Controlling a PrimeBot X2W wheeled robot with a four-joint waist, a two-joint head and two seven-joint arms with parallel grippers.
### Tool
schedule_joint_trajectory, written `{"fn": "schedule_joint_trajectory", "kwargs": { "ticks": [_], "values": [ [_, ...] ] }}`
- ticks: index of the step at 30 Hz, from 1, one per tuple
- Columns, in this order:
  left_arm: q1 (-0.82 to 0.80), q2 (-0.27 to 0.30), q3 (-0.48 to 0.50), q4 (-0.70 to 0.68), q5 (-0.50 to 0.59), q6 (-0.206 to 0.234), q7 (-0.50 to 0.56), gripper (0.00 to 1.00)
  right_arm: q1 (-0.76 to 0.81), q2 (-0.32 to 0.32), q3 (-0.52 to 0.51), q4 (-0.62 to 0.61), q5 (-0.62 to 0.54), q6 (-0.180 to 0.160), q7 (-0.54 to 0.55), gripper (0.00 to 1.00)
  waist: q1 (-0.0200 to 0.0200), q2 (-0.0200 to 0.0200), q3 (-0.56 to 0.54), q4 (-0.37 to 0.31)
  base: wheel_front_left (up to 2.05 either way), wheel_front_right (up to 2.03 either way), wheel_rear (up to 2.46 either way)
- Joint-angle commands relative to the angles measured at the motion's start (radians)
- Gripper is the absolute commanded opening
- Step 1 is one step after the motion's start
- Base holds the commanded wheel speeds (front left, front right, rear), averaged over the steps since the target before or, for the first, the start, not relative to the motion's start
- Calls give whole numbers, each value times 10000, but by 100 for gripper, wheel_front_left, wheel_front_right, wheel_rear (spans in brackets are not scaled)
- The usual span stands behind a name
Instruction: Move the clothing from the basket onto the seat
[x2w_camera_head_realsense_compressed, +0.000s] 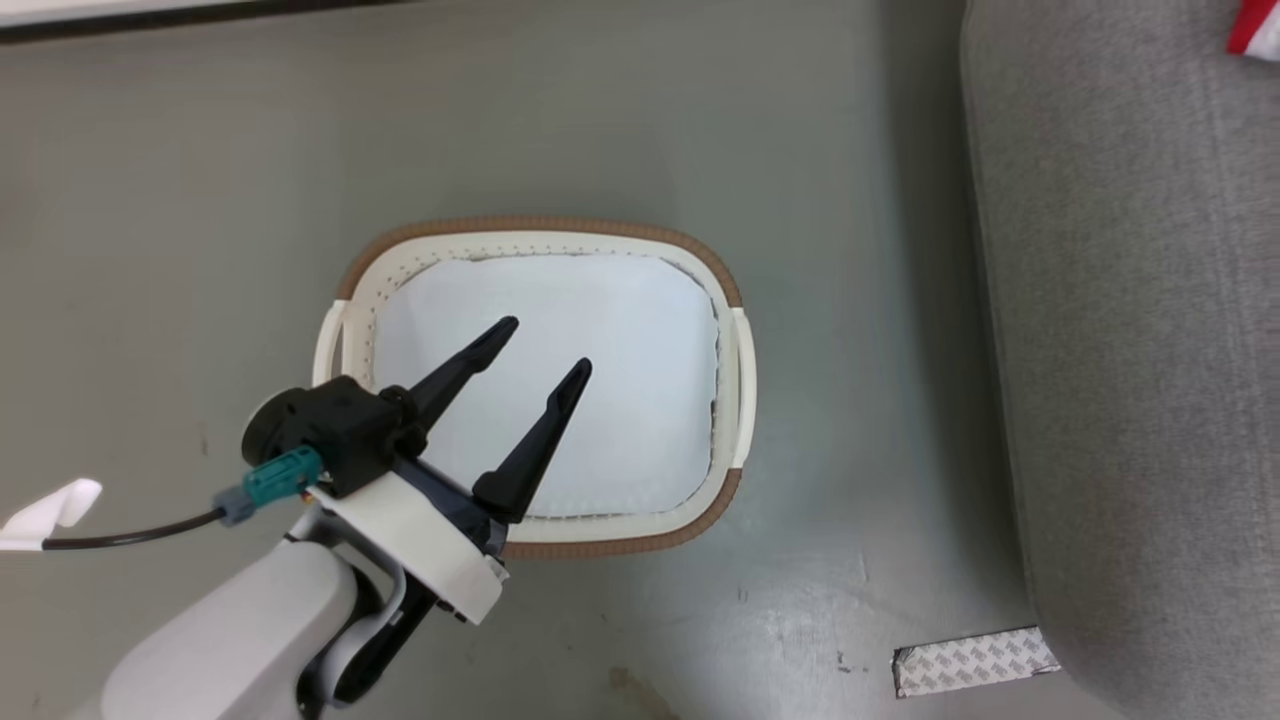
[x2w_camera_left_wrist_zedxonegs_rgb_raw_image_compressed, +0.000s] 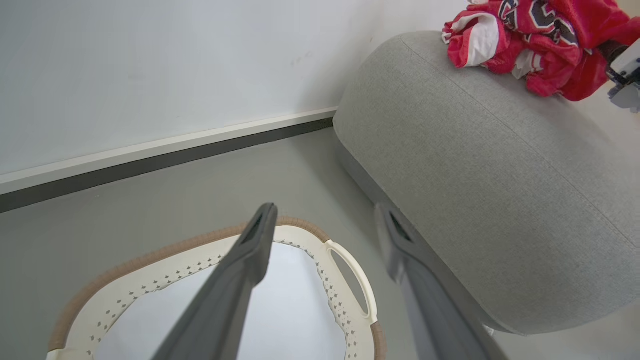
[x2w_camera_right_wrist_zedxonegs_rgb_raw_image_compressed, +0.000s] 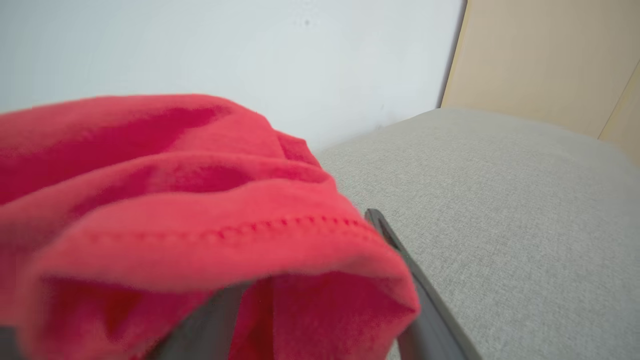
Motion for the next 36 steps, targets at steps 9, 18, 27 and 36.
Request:
{"fn": "schedule_joint_trajectory", "kwargs": {
  "ticks": [9,18,27,36],
  "values": [
    [464,-235,119,277,-277,64,-147,100,970,-323,826,93,-75,-26,-33,100,-1,1,-957,-227,0,0,0],
    [1230,-500,278,651,-528,64,-232,100,3099,9,1965,114,530,-26,-32,100,-1,1,-2012,-541,0,0,0],
    [2145,-933,887,965,-596,86,-254,100,5026,503,2977,-1135,1272,-26,-33,100,-1,1,-3059,-599,0,0,0],
    [3487,-1867,2662,1302,241,84,-251,100,6672,800,4478,-3206,1793,-26,-19,100,-1,1,-4260,-104,0,0,0]
  ]
}}
